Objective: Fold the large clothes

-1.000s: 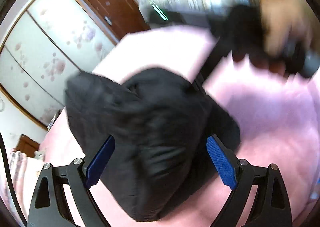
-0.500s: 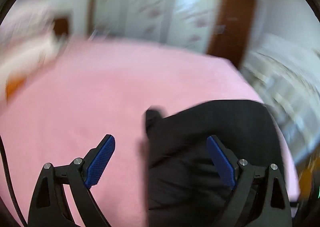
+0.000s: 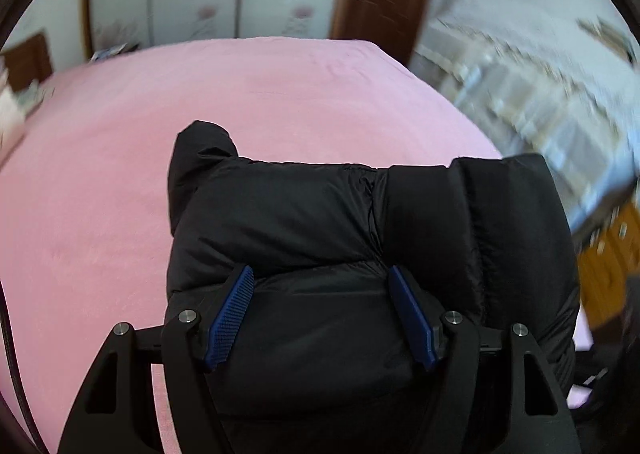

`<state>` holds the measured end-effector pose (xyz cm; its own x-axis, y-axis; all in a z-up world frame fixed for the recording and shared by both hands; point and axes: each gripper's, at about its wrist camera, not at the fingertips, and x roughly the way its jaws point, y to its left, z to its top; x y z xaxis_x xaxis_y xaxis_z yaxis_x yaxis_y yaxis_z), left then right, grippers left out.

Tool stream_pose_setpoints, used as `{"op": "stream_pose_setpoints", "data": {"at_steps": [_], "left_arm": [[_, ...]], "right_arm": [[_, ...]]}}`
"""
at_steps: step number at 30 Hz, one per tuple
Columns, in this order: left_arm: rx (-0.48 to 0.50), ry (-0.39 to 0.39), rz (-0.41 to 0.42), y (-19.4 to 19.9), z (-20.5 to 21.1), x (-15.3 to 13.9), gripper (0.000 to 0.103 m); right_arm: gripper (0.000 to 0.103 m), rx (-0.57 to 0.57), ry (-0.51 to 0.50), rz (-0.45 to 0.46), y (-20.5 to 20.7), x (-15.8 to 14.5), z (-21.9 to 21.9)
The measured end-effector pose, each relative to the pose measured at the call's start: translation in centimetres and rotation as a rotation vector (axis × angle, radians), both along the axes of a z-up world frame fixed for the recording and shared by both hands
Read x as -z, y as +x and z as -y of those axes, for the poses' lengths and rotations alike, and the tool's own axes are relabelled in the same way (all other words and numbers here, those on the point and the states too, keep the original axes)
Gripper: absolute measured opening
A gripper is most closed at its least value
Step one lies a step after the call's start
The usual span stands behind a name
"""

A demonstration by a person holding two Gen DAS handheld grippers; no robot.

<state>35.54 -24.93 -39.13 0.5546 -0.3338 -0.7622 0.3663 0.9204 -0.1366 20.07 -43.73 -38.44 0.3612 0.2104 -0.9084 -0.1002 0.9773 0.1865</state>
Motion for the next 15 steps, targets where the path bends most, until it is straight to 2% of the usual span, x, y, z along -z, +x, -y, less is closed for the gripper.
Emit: {"op": "stream_pose_setpoints", "data": {"at_steps": [2,4,6,8,11,15], "left_arm": [[0.002,0.045,0.019,-2.5,1.9,-1.2,0.069],[-0.01,0.067,0.022,-2.6,2.6,-1.3,0.069],[-0.022,0.085,0.024,-3.0,3.5,-2.1,0.07],[-0.027,0.108,0.032,-3.7,5.0,-2.4,0.07],[-0.038,0.123,0.035,-3.8,5.3,-2.9,0.072],[-0.06,0.117,0.021,-3.4,4.9,-3.0,0.074]], "right_arm": [[0.025,0.045,0.017,0.009,-0.5,-1.0,0.9],[0.025,0.098,0.017,0.044,-0.9,-2.4,1.8],[0.029,0.149,0.032,0.086,-1.3,-4.1,2.7],[0.039,0.181,0.099,0.126,-1.2,-5.5,3.3],[0.051,0.187,0.196,0.151,-0.4,-6.6,3.5],[0.052,0.176,0.217,0.156,1.0,-7.2,2.2]]}}
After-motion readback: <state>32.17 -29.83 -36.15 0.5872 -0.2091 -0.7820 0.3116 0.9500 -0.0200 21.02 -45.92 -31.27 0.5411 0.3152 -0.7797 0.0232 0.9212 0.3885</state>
